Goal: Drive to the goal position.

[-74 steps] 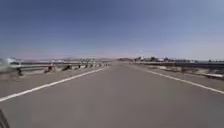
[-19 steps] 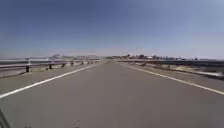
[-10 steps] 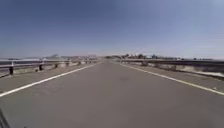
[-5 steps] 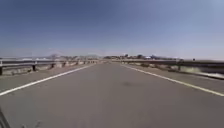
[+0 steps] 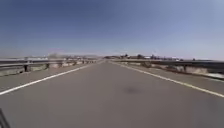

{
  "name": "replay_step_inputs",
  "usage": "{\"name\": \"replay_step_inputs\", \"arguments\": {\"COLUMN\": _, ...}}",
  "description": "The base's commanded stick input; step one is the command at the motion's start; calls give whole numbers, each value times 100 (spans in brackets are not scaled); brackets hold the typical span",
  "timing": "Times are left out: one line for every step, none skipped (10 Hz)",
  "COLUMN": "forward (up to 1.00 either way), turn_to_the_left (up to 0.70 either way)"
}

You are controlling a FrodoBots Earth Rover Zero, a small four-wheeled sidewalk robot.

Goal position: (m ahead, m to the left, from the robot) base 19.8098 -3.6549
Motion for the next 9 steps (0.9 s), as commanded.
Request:
{"name": "replay_step_inputs", "arguments": {"forward": 100, "turn_to_the_left": 0}}
{"name": "replay_step_inputs", "arguments": {"forward": 100, "turn_to_the_left": 0}}
{"name": "replay_step_inputs", "arguments": {"forward": 100, "turn_to_the_left": 0}}
{"name": "replay_step_inputs", "arguments": {"forward": 100, "turn_to_the_left": 0}}
{"name": "replay_step_inputs", "arguments": {"forward": 100, "turn_to_the_left": 0}}
{"name": "replay_step_inputs", "arguments": {"forward": 100, "turn_to_the_left": 0}}
{"name": "replay_step_inputs", "arguments": {"forward": 100, "turn_to_the_left": 0}}
{"name": "replay_step_inputs", "arguments": {"forward": 100, "turn_to_the_left": 0}}
{"name": "replay_step_inputs", "arguments": {"forward": 100, "turn_to_the_left": 0}}
